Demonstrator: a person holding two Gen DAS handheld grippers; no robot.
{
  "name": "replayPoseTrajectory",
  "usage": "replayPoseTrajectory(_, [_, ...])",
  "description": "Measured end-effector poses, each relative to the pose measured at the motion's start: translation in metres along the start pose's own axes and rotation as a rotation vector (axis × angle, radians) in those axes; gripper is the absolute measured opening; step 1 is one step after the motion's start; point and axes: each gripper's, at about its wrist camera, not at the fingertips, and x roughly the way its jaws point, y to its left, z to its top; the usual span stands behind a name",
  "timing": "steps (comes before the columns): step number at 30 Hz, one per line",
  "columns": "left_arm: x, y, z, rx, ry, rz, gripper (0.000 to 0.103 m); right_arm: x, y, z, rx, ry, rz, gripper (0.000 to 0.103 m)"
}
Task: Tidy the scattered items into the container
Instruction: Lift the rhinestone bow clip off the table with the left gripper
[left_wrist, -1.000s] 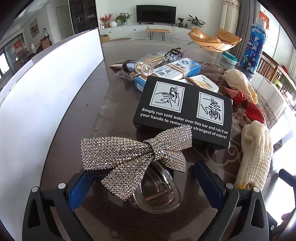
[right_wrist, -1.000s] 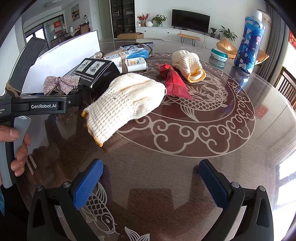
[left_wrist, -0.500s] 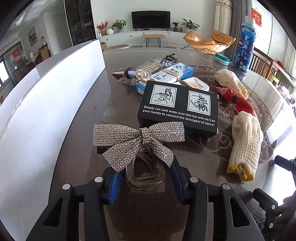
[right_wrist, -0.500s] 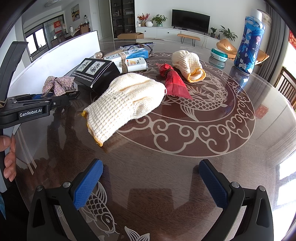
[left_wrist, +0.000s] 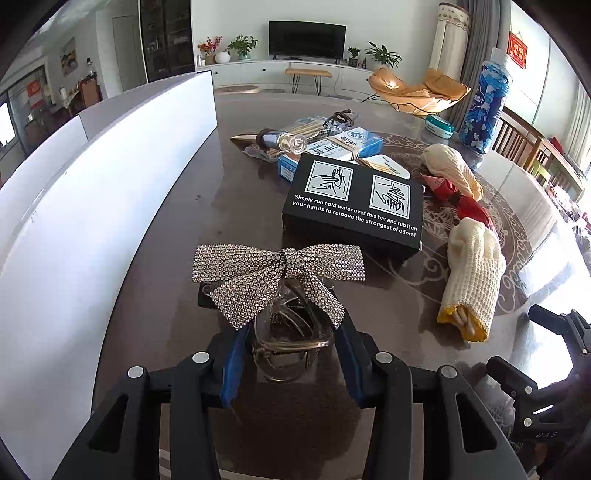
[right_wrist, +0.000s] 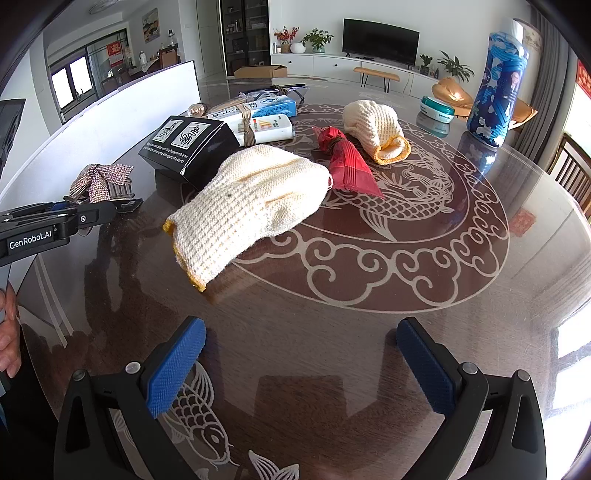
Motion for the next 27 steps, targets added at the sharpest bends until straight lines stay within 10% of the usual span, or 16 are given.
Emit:
replayPoseTrajectory(8, [0.003,-0.005,-0.001,0.002,0.023,-0.024,0.073,0.0,0.0,0.0,0.0,0.0,0.0,0.103])
replayPoseTrajectory(27, [-0.033,-0.003,0.02,0.371,-0.008,0.031,0.081,0.0,0.0,0.0,0.0,0.0,0.0,0.103])
